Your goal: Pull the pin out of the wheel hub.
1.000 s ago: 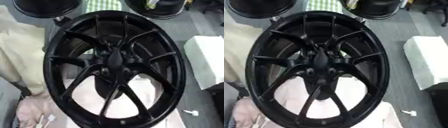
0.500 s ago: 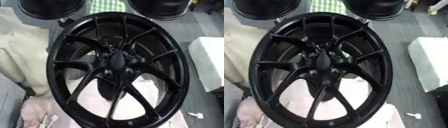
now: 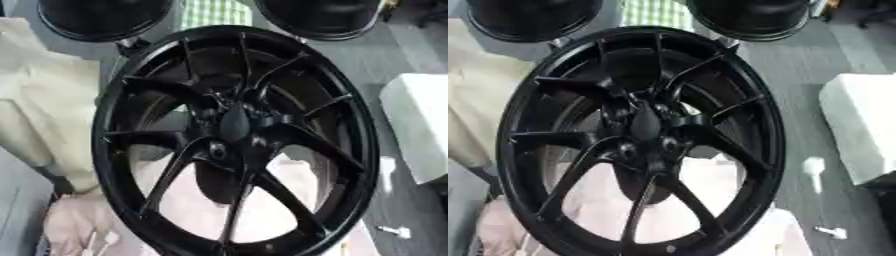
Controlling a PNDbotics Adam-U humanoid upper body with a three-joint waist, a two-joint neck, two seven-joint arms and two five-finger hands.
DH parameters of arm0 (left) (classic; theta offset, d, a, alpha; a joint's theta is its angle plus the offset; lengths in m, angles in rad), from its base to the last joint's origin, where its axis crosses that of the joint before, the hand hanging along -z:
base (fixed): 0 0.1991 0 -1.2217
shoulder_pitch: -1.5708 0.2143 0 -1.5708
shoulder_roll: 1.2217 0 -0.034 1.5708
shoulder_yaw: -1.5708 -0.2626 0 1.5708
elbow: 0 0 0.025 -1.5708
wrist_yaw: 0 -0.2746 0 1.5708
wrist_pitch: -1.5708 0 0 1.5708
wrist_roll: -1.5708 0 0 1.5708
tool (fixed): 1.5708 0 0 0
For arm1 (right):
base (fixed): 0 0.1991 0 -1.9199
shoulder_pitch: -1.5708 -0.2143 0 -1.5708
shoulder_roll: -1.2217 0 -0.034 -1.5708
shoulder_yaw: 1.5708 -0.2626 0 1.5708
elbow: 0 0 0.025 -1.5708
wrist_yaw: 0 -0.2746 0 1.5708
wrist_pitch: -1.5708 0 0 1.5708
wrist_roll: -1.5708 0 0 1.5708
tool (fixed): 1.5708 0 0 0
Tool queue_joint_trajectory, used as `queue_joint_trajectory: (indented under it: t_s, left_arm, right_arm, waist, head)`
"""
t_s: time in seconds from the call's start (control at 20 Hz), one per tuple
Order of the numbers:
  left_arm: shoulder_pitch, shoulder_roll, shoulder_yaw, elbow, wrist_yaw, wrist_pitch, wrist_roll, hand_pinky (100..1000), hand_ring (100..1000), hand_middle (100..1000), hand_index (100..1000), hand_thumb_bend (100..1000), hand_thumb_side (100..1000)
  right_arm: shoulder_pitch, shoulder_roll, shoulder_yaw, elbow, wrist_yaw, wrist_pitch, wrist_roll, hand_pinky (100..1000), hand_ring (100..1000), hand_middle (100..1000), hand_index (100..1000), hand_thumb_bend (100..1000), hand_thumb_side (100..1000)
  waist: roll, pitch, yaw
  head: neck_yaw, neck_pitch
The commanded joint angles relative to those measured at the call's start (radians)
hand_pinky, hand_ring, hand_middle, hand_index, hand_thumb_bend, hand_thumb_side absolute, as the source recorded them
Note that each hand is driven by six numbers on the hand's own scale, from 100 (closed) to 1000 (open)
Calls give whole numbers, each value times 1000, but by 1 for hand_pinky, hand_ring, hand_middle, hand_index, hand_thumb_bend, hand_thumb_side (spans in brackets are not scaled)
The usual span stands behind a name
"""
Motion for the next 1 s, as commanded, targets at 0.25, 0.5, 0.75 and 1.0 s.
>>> queue_joint_trajectory:
  t_s: [0.25,0.5,0.75,1.0]
  left_arm:
    - [-7,28,9,-20,6,-2,3,784,664,596,747,669,574]
    - [-21,24,5,-21,10,-2,4,783,664,596,747,670,571]
    - [-36,20,2,-18,14,-3,7,783,664,597,747,670,569]
    - [-57,10,-1,-4,17,-3,15,782,664,598,748,672,569]
  right_arm:
    - [-34,3,-2,-91,-192,-27,-141,869,808,676,784,489,433]
    - [-76,121,39,-166,-253,-51,-175,864,788,632,759,442,427]
    - [-106,300,55,-184,-247,-61,-180,868,775,615,750,437,406]
    - [-99,459,60,-159,-198,-67,-194,878,782,619,755,401,462]
  waist:
    - [-2,-17,6]
    - [0,-15,18]
    - [6,-8,31]
    - [11,1,39]
  head:
    - [0,-14]
    - [-5,-16]
    - [-4,-17]
    - [-6,-25]
